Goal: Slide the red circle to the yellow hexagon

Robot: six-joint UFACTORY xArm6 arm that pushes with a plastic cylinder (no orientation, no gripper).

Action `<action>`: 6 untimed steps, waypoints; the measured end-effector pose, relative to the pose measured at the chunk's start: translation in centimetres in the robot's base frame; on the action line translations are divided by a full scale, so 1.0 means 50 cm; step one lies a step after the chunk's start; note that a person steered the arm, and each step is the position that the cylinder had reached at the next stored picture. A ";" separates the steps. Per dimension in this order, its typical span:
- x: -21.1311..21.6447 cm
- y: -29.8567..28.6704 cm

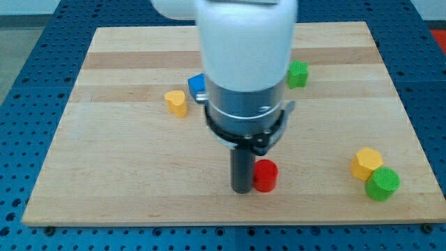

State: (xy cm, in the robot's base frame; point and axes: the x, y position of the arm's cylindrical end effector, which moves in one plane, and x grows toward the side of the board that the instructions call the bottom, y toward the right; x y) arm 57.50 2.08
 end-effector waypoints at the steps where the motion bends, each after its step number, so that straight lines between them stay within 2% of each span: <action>1: -0.005 0.062; 5: -0.064 0.114; 6: -0.072 0.166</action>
